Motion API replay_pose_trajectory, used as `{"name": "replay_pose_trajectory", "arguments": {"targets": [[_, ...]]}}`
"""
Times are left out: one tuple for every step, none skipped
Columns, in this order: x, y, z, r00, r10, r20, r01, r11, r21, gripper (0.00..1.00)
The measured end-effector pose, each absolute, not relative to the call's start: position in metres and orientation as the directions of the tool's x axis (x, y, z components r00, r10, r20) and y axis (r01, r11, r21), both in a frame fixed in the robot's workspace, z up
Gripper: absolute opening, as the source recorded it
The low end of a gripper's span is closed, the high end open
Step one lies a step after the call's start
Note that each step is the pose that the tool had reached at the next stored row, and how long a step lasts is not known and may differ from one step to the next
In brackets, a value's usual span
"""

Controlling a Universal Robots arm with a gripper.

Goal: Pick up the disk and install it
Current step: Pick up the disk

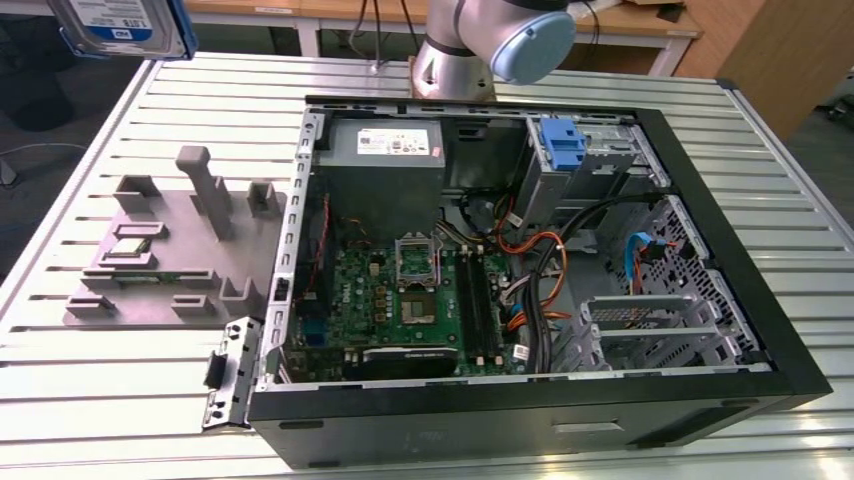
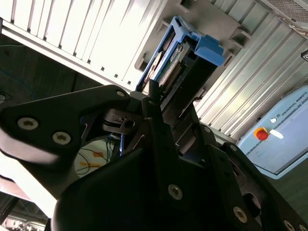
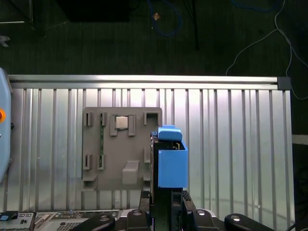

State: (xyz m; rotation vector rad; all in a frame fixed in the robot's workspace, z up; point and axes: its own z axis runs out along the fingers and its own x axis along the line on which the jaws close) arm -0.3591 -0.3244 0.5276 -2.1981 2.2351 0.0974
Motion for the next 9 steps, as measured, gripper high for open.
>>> {"name": "replay_pose_trajectory", "arguments": {"targets": [[-0.3578,-0.3244,0.5276,-0.018,-0.999,-0.047,-0.999,0.016,0.041,0.35],[-0.3567,-0.3243,0.5276,-0.018,-0.999,-0.047,-0.999,0.016,0.041,0.35],[-0.3557,-0.3243,0.5276,-0.018,-0.999,-0.047,-0.999,0.016,0.041,0.35],[-0.3547,-0.3242,0.5276,-0.018,-0.999,-0.047,-0.999,0.016,0.041,0.35],[-0.354,-0.3242,0.5276,-0.018,-0.999,-0.047,-0.999,0.016,0.041,0.35],[-0.3536,-0.3242,0.5276,-0.018,-0.999,-0.047,-0.999,0.016,0.041,0.35],[-0.3535,-0.3242,0.5276,-0.018,-0.999,-0.047,-0.999,0.016,0.041,0.35],[-0.3535,-0.3242,0.5276,-0.018,-0.999,-0.047,-0.999,0.016,0.041,0.35],[-0.3534,-0.3242,0.5276,-0.018,-0.999,-0.047,-0.999,0.016,0.041,0.35]]}}
